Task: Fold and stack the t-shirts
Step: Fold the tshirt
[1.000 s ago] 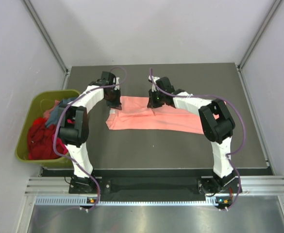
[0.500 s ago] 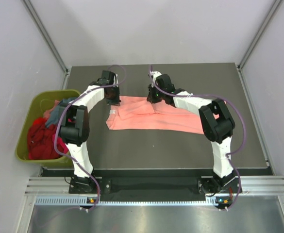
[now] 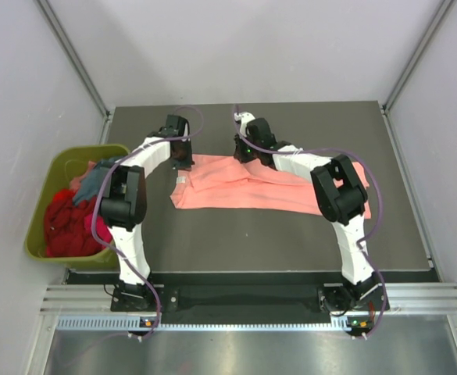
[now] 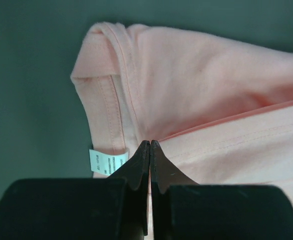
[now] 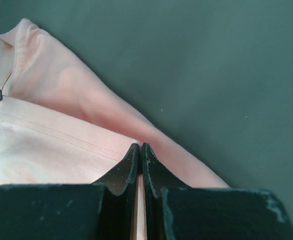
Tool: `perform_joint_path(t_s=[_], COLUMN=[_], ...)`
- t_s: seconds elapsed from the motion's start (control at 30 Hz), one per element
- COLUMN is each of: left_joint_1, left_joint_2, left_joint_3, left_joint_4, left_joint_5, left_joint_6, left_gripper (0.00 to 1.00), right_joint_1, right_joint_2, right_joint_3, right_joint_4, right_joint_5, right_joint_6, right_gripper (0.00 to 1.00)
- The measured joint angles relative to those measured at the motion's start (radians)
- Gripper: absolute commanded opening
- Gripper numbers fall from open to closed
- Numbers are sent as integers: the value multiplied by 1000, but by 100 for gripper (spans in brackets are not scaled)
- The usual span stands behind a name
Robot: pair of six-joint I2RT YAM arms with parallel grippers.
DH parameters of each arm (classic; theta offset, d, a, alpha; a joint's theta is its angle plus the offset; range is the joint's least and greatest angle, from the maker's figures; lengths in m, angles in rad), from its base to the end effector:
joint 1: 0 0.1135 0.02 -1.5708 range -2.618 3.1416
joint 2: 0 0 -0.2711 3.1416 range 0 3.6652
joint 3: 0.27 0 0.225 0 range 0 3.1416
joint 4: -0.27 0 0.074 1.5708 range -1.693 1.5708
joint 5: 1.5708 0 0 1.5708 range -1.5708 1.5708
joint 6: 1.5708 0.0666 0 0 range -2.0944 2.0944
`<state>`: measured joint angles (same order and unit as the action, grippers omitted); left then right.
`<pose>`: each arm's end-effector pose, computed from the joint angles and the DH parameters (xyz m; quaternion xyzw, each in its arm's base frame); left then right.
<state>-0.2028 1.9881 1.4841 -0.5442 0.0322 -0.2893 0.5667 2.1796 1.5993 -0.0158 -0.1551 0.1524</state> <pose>0.4099 -0.0865 0.1874 -0.0376 0.9652 -0.0780 0.2467 0.4205 0.2798 0.1887 -0.2167 0.8546 0.2283 0.4129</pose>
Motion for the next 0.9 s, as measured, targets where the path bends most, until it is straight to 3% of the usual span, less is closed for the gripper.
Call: perform_joint_path(t_s=[0.1,0.2,0.4,0.63,0.9], left_joint_1=[0,0,-7,-31,-34], left_joint_2=[30,37,-35,-218,-181], left_joint_3=[42,86,72,-135,-197], left_joint_4=[-10,-35,-91,-83,-66], left_joint_5=[-31,-72,-95,92,187], left_joint_6=[4,5,4,-18,-58], left_gripper=[22,28,32,39,45], right_joint_1=[0,0,0,0,0], right_joint_2=[12,13,13,13,13], right_joint_3=[17,20,20,20,20], right_joint_4=[-19,-37,-45,-45,-54], right_joint_5=[16,26,25,17,3], right_joint_6=[-1,2,16,28,35], right_gripper=[3,4,4,5,5])
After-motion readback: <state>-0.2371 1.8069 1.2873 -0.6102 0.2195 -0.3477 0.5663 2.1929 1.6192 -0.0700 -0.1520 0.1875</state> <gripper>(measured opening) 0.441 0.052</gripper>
